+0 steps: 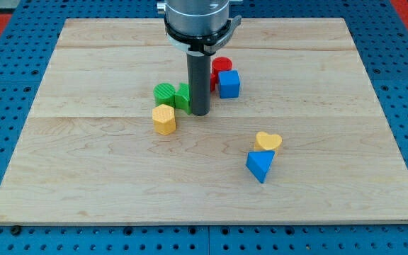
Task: Place your hand parallel to the left of the green circle
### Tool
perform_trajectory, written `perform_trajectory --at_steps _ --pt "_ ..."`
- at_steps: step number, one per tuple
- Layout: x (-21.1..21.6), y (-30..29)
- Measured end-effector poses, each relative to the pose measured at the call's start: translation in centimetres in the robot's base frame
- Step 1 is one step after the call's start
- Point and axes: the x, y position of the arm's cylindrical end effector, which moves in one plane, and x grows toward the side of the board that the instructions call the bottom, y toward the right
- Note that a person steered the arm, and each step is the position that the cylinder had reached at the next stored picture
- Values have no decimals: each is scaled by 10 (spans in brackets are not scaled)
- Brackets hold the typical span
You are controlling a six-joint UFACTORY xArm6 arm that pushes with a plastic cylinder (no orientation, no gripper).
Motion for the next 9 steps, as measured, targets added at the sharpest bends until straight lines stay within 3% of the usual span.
perform_trajectory --at_steps 2,6,7,9 --pt "-4 0" --pt "85 0" --pt "106 -25" --pt "97 -148"
